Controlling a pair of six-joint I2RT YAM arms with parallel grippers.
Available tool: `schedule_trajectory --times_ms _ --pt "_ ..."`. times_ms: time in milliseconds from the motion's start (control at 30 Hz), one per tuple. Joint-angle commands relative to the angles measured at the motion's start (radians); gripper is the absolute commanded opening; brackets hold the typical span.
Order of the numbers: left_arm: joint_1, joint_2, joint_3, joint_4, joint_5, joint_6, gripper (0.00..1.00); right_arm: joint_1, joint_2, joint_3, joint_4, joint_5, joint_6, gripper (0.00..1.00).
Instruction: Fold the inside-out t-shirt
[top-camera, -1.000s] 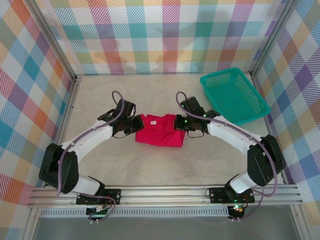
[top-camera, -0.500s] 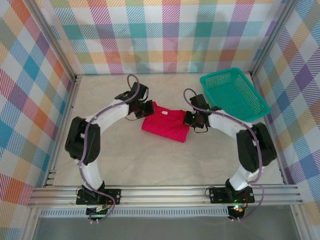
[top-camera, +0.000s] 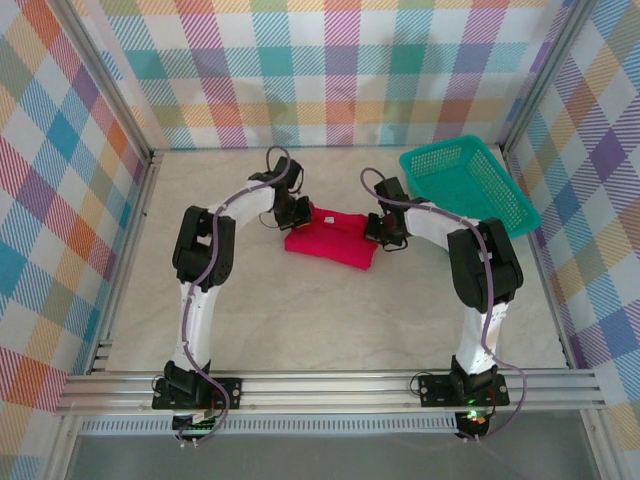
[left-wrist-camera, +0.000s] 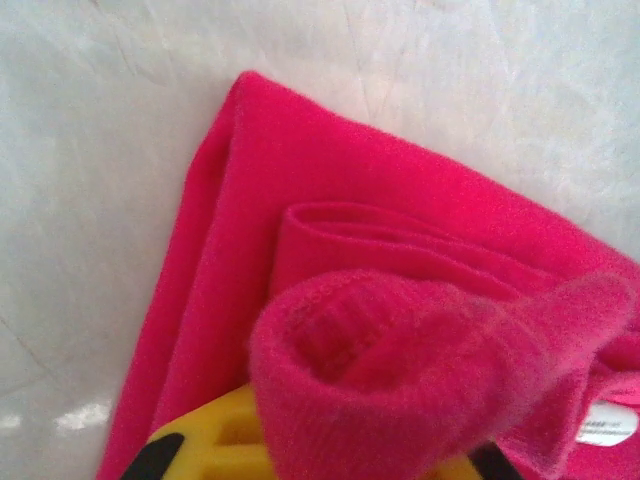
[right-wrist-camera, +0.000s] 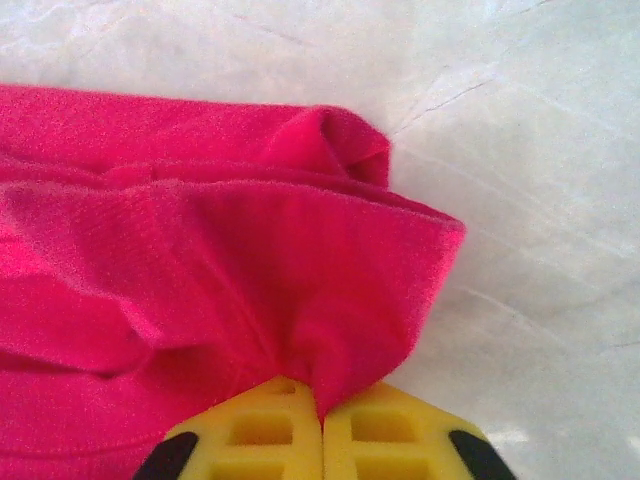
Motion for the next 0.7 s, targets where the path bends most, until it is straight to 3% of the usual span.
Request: schedule_trajectory --times_ms 0,100,133,200,267,400,533,667 --pt "0.025 0.016 0.073 -0.135 0.012 -0.007 0.34 -0.004 -0.06 0.044 -0.081 -0.031 -0.029 0.17" --pt "0.025 -0.047 0.087 -0.185 -0.002 -0.024 0.54 -0.005 -0.112 0.084 -0.154 -0.035 -0.022 0.34" --pt "0.024 -0.079 0.09 -0.212 -0.035 -0.028 0.57 -0.004 -0.137 0.089 -0.172 -0.032 -0.003 0.4" --pt "0.018 -0.151 0.079 -0.254 -0.139 -0.04 0.6 -0.004 -0.186 0.073 -0.183 -0.029 0.045 0.43" --pt "-0.004 -0.231 0.034 -0.245 -0.212 -0.06 0.6 -0.002 -0.234 0.02 -0.128 -0.052 0.107 0.38" --pt "-0.042 -0.293 -0.1 -0.049 -0.071 -0.136 0.56 -0.002 -0.215 -0.007 -0.054 -0.061 0.214 0.15" --pt "-0.047 -0.166 -0.048 0.008 0.034 -0.202 0.48 -0.003 -0.107 0.039 0.006 -0.056 0.294 0.05" --pt "-0.047 -0.026 0.042 -0.018 0.047 -0.202 0.44 -0.01 0.055 0.146 -0.006 -0.009 0.342 0.0"
